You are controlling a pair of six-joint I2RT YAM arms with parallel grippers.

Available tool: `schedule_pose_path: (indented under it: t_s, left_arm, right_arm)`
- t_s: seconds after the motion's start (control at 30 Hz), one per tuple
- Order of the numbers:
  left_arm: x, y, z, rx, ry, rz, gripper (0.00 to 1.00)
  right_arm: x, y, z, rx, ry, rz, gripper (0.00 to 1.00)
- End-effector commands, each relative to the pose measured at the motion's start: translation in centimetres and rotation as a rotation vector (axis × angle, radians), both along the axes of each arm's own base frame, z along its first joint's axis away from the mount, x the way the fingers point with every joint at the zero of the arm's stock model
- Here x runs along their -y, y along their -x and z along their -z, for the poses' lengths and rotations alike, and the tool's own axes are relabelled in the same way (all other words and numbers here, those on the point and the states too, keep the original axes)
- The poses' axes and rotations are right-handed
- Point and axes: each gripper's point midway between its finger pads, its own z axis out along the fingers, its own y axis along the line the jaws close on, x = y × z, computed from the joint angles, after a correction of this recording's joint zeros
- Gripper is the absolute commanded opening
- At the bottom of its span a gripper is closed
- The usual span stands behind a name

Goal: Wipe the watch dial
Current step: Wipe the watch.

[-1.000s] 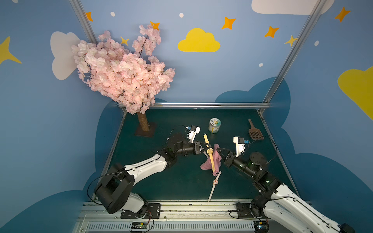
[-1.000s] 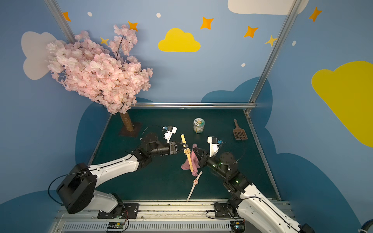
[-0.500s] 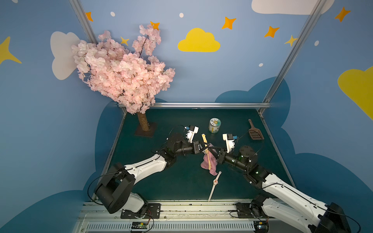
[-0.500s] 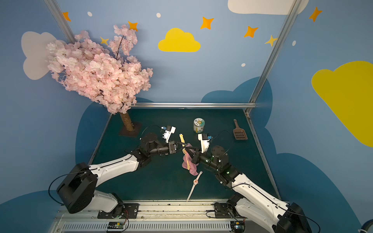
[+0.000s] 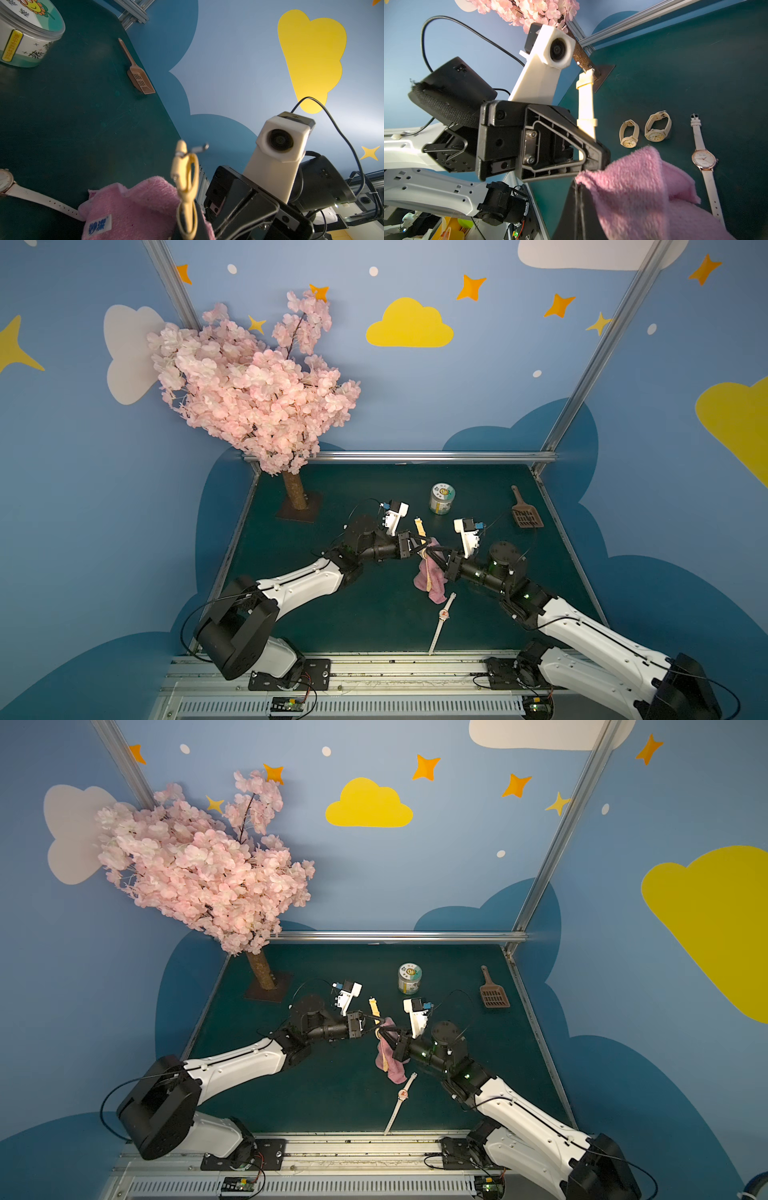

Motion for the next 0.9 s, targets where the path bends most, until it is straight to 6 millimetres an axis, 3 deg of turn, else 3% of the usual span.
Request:
schedule_pose_path:
  t_s: [0.0,0.2,0.37,0.5,0.6,0.73,0.87]
  left_arm:
    - [0.4,0.8,-2.9,0.073,0.072,0.041,0.03]
    - [0.4,0.8,-3.0,0.074,0.074,0.044,0.03]
    - [0.1,0.8,-3.1,0.077,0.075,0.036,0.03]
    - [0.0,0.9,-3.0,0.076,0.074,0.035,0.03]
    - [-0.2,0.8,-2.9,0.074,0.070,0.030,0.03]
    - [-0.4,0.7,-2.8,0.073,0.069,0.023,0.03]
    - [-0.3,0.6,-2.5,0.066,0.067,0.024,0.03]
  right_arm:
    - [-0.6,1.2,2.7,-0.057,0.067,-0.072,0.00]
    - [-1.2,1.3,3.8,-0.090,0.094,-0.107,0.00]
    - [-0.4,0.8,4.8,-0.104,0.149,-0.053,0.00]
    - [3.4,-1.0,6.9,-0.175,0.270,0.176,0.00]
    - [6.2,-1.6,7.0,-0.192,0.282,0.310,0.00]
    - [8.1,-1.3,5.0,-0.148,0.193,0.366,0.00]
    - [7.1,0.2,-0.2,0.011,0.002,0.252,0.00]
